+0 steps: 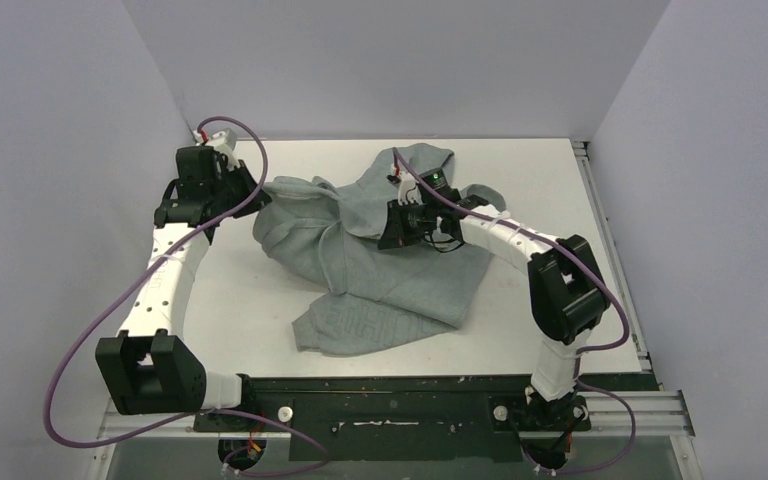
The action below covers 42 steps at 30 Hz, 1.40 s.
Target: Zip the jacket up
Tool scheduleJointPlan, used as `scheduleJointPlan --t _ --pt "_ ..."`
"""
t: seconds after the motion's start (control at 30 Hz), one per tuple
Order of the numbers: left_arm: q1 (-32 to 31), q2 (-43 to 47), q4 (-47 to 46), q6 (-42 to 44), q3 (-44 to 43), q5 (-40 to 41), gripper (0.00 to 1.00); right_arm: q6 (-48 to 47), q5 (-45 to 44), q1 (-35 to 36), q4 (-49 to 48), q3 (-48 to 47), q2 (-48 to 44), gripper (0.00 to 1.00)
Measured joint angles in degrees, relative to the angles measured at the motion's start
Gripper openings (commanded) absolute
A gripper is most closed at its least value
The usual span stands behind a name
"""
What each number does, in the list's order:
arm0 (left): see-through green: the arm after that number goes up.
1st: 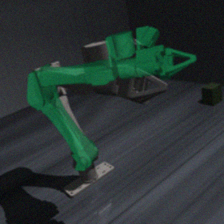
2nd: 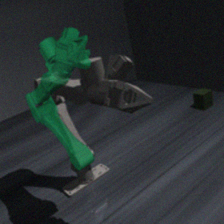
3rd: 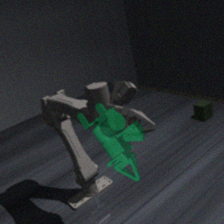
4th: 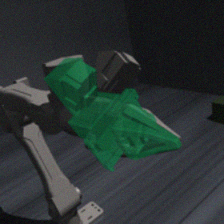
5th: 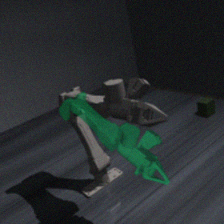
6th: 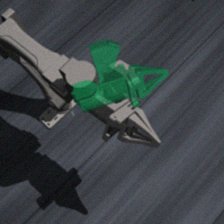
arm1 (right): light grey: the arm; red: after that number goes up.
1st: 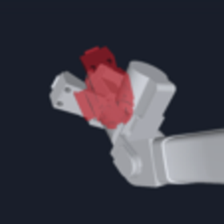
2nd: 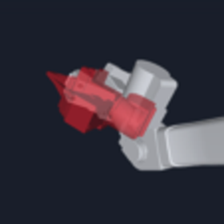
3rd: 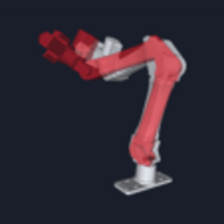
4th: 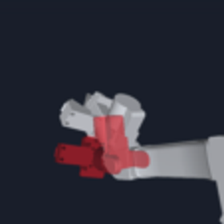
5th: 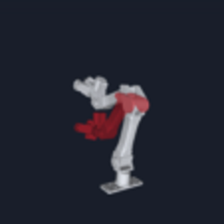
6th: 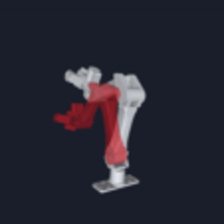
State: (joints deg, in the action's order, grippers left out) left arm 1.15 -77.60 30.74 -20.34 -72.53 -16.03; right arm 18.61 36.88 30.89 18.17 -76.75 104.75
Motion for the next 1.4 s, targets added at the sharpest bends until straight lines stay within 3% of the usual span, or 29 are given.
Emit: scheduleJointPlan --t 0.13,0.3,0.77,1.0,1.17,1.3,1.4 --pt "1.5 0.7 1.8 -0.1 -1.4 5.4 0.00 -0.3 -1.7 0.5 -0.2 -0.7 1.9 0.00" --pt "2.1 3.5 4.9 -0.1 -5.3 13.1 0.00 -1.1 -4.0 -3.8 -0.6 -0.6 2.1 0.00" --pt "0.9 4.8 9.8 -0.3 -6.6 15.3 0.00 -4.7 1.0 -7.7 -2.0 -2.8 2.1 0.00" --pt "2.5 4.8 7.5 0.0 -6.6 14.5 0.00 -8.0 0.5 -2.5 4.7 -12.7 6.1 0.01" --pt "2.8 4.9 6.6 0.0 -6.6 17.2 0.00 -7.3 -0.5 2.8 5.3 -13.9 6.7 0.32" --pt "3.2 5.0 6.6 -0.2 -6.3 19.7 0.00 -6.6 -4.1 2.7 4.1 -9.7 5.2 0.46" --pt "3.5 5.4 6.2 -0.4 -4.9 20.7 0.00 -5.2 -6.8 -2.1 3.3 -2.2 1.1 0.53"
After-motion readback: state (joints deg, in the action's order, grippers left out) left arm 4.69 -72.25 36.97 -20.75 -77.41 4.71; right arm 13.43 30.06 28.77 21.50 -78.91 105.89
